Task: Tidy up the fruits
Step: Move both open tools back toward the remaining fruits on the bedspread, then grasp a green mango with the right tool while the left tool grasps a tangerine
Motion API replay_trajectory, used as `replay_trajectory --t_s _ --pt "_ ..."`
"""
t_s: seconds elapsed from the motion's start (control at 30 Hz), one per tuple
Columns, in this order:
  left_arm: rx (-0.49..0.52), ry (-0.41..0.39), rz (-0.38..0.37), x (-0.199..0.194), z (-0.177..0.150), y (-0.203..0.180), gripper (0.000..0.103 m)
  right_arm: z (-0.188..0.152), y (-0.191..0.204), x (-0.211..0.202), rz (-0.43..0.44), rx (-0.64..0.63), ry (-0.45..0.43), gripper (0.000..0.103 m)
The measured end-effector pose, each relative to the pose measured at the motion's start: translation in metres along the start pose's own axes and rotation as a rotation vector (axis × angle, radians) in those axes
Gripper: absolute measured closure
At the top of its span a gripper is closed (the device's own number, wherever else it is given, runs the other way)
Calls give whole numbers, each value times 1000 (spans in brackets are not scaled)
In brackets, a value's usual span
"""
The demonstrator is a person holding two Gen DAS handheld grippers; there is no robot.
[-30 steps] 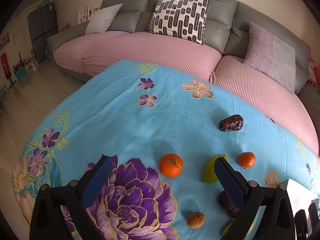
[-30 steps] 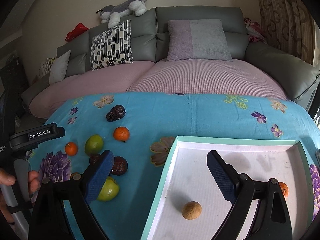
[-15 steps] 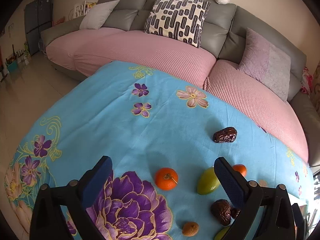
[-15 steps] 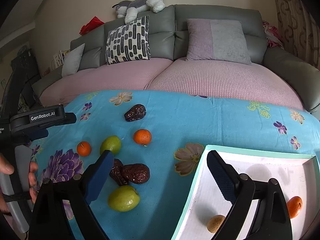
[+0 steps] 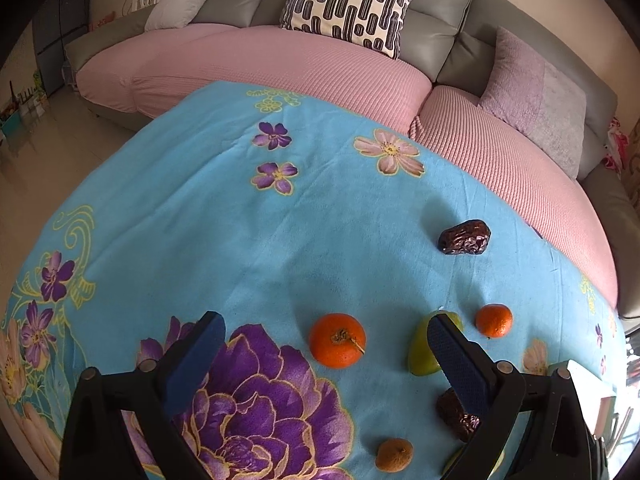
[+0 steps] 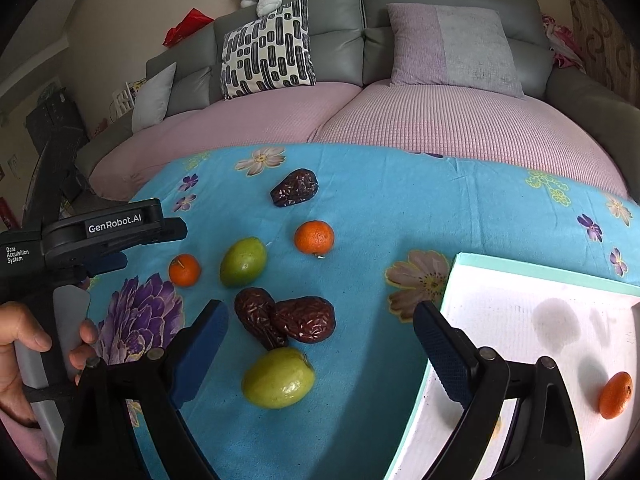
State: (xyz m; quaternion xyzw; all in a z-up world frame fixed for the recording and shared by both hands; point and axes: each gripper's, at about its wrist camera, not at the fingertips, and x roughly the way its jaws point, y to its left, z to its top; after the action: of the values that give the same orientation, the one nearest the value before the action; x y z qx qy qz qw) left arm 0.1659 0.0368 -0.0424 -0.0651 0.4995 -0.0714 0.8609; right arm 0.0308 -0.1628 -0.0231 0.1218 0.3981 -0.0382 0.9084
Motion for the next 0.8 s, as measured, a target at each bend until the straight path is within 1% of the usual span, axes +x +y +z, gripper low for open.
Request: replay_trajectory --t_s 0.03,0.1,0.17,0.27,0.3,0.33,0.37,0.43,0.5,0.57,0.6,0.67,0.8 --pt "0 16 1 5 -2 0 4 -3 2 4 7 2 18 9" --pt "-2 43 -2 13 -4 1 11 -7 8 11 11 -6 51 10" --pt "-6 63 -1 20 -6 2 14 -12 14 18 21 -14 83 17" --pt "-7 84 -14 25 -9 0 20 -18 20 26 37 -11 128 20" --pt "-5 90 -16 26 -10 -1 24 -20 21 29 37 -8 140 21" --pt "-1 92 -16 27 -10 -2 26 -22 22 31 38 -5 153 24" --pt "3 93 -14 27 -10 -3 30 -23 22 33 37 -4 161 31" --pt "12 96 -18 28 -10 -5 36 -26 23 34 23 -8 170 38" --pt "15 104 -30 28 -10 -5 50 -26 22 34 17 -6 172 43" --pt "22 109 -33 29 -10 -6 56 -26 20 33 33 14 176 52" --pt "25 111 -32 29 -10 -6 61 -25 19 32 40 22 176 53" --pt "24 115 -39 29 -10 -7 64 -25 20 31 36 14 177 53" --pt "20 117 -43 28 -9 -6 65 -24 21 29 43 19 178 53"
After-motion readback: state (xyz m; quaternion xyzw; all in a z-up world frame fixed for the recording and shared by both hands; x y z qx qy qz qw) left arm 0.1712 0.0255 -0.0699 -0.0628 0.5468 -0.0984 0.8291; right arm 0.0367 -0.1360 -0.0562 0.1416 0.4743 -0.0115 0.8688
